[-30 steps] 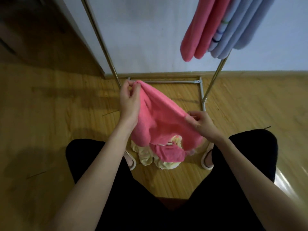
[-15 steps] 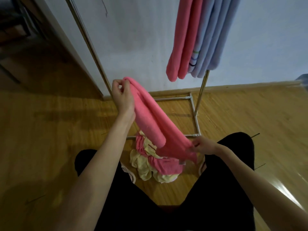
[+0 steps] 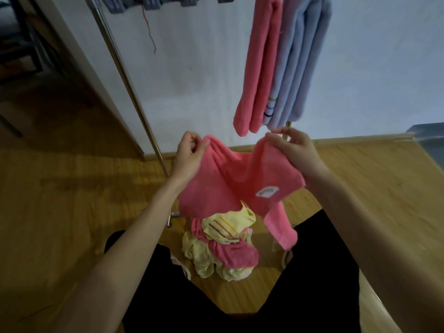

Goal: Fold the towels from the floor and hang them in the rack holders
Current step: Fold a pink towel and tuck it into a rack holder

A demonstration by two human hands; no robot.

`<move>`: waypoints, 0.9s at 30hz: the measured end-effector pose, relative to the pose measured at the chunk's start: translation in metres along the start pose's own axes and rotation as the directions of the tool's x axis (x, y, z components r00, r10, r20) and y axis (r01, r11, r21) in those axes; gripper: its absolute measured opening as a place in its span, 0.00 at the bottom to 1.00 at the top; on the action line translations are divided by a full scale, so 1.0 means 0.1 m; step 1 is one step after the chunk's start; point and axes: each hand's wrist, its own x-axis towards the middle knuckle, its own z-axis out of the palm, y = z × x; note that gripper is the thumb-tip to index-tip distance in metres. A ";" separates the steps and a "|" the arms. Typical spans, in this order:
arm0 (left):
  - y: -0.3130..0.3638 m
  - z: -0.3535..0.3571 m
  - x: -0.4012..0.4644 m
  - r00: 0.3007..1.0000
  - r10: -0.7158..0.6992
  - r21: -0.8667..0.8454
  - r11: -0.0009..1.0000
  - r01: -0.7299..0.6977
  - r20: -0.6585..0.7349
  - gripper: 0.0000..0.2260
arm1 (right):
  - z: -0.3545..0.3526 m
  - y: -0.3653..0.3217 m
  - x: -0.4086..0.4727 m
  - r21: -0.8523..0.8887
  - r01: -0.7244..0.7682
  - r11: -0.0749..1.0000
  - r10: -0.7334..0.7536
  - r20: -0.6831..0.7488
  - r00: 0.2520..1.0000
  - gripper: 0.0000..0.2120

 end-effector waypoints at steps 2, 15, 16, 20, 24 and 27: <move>0.03 -0.01 -0.04 0.999 -0.009 -0.020 1.000 0.010 0.040 0.06 | 0.07 -0.20 0.00 0.201 -0.027 0.979 0.022 0.024 0.999 0.12; 0.05 0.02 -0.51 0.859 0.041 0.095 0.990 -0.103 0.510 0.21 | 0.50 -0.42 0.12 0.477 -0.062 0.877 0.087 -0.031 0.996 0.09; 0.01 0.03 -0.51 0.888 0.035 0.094 0.992 -0.088 0.459 0.20 | 0.52 -0.39 0.12 0.489 -0.101 0.867 0.128 -0.022 0.992 0.09; -0.10 -0.03 -0.49 0.913 -0.025 0.124 0.992 -0.028 0.408 0.17 | 0.55 -0.25 0.13 0.482 -0.183 0.857 0.192 0.030 0.981 0.10; -0.28 -0.11 -0.50 0.928 -0.059 0.203 0.979 -0.018 0.367 0.08 | 0.49 -0.14 0.17 0.516 -0.184 0.836 0.206 0.016 0.978 0.11; -0.35 -0.27 -0.49 0.960 -0.030 0.247 0.968 -0.041 0.278 0.08 | 0.34 -0.03 0.23 0.533 -0.169 0.829 0.222 -0.035 0.975 0.09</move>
